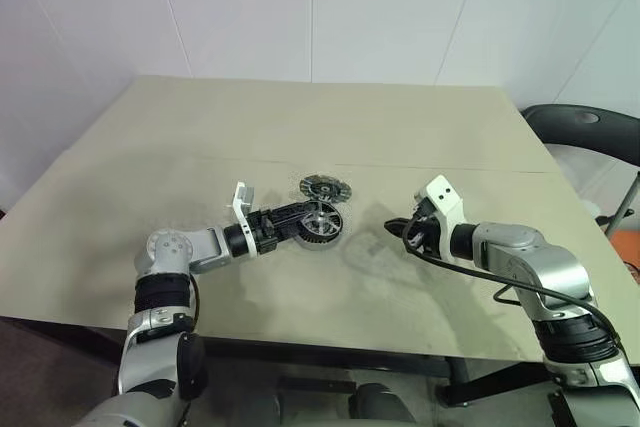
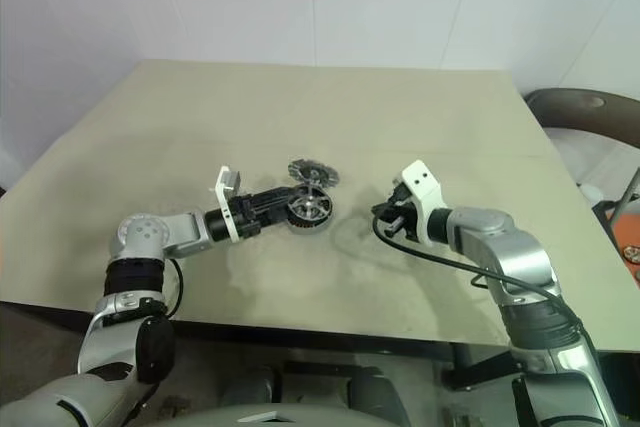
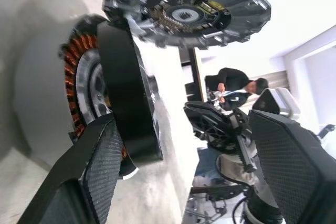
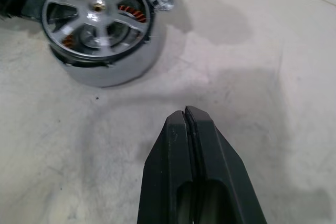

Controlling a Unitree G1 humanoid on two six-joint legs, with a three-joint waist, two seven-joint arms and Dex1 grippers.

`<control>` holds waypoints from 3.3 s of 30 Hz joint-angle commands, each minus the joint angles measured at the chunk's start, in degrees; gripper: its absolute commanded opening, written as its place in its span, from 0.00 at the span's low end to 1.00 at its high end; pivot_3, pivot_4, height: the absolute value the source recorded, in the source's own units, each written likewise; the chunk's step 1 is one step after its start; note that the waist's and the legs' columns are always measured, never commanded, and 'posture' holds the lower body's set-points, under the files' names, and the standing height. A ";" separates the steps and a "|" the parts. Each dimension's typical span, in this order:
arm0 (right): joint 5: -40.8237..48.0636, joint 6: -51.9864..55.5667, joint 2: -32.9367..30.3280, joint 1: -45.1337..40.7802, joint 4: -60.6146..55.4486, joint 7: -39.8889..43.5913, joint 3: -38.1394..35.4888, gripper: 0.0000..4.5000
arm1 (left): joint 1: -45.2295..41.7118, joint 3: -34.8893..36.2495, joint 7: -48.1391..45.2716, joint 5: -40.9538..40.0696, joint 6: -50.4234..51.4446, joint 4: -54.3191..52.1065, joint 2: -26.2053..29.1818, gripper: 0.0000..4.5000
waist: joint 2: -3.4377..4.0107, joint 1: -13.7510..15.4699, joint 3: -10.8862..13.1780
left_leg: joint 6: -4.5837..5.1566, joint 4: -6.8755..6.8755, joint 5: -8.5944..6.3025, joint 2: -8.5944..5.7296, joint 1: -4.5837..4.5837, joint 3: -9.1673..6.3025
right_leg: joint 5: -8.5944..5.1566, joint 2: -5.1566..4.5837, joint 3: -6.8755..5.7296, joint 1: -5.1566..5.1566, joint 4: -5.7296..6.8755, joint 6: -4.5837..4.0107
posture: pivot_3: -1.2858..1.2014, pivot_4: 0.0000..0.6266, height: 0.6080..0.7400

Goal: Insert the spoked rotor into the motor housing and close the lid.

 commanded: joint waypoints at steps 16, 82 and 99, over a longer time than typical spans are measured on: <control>-1.34 -1.32 1.11 -1.67 0.64 0.19 0.97 0.00 | -1.55 -14.10 -10.31 9.34 -16.48 -12.79 10.91 0.80 | 0.00 0.17 0.00 | -0.01 -0.08 0.01 0.00 -0.06 0.00 | 0.00 -0.01 0.00 -0.06 -0.02 0.00 | 0.52 0.00 1.00; -12.88 -4.80 10.17 -15.02 1.92 1.72 21.42 0.74 | 10.74 -23.34 -22.24 32.55 -62.17 -9.74 15.23 0.05 | 0.04 0.09 0.00 | 0.05 0.34 -0.03 0.04 -0.15 -0.02 | 0.06 0.03 0.00 -0.05 0.16 -0.05 | 0.52 0.00 1.00; -19.11 -6.55 6.53 -13.87 5.70 3.91 25.58 0.74 | 11.05 -23.66 -21.29 33.23 -60.67 -10.91 14.29 0.05 | 0.04 0.12 0.00 | 0.05 0.38 -0.03 0.04 -0.14 -0.02 | 0.06 0.03 0.00 -0.03 0.18 -0.05 | 0.52 0.00 1.00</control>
